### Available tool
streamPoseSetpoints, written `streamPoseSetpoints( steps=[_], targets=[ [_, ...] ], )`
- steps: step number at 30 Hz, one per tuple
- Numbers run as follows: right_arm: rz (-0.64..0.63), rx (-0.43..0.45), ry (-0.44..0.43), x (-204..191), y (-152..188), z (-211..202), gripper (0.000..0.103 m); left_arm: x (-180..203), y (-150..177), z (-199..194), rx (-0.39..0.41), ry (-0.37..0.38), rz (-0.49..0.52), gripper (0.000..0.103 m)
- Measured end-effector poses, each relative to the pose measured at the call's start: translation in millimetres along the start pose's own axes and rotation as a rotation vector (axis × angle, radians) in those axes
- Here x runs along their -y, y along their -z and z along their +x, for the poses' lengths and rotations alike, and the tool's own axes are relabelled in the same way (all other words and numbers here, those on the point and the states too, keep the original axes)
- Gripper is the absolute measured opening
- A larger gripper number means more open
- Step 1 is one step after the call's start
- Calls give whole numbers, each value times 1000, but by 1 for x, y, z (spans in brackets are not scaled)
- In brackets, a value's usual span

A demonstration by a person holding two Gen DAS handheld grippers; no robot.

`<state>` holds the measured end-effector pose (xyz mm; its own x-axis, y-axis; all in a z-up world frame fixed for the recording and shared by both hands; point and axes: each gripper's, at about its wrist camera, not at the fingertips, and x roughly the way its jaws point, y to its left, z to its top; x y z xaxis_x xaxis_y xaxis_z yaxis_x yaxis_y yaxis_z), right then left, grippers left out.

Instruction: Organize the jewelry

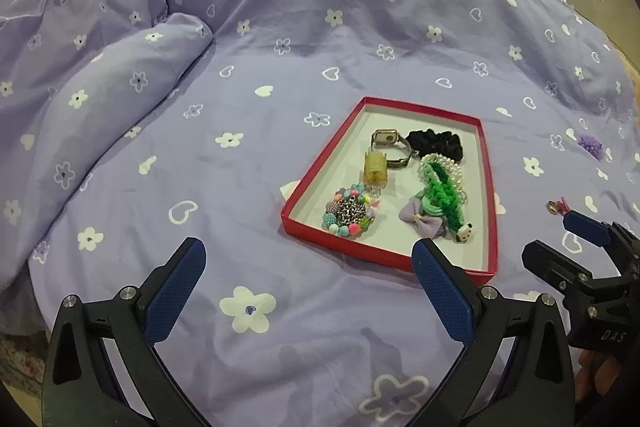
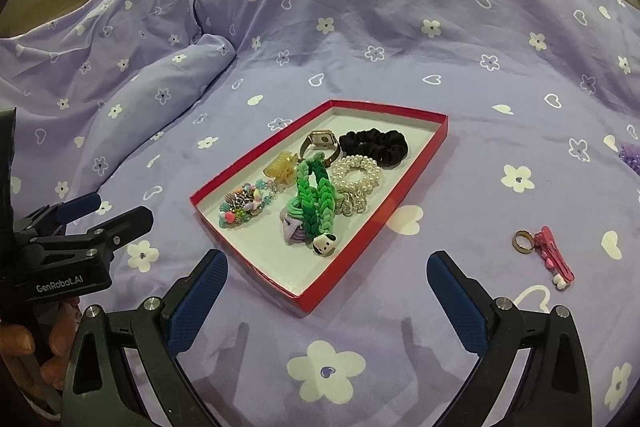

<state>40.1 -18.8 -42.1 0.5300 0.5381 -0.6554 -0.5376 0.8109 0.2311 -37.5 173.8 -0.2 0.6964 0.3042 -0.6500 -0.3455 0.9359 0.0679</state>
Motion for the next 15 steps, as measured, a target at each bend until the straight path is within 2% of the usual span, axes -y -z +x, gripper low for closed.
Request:
streamPoseSetpoints(
  steps=[15],
  targets=[
    [0,20,4,0,-4,-31,101,6,2,-21,1,-7,25,103]
  ],
)
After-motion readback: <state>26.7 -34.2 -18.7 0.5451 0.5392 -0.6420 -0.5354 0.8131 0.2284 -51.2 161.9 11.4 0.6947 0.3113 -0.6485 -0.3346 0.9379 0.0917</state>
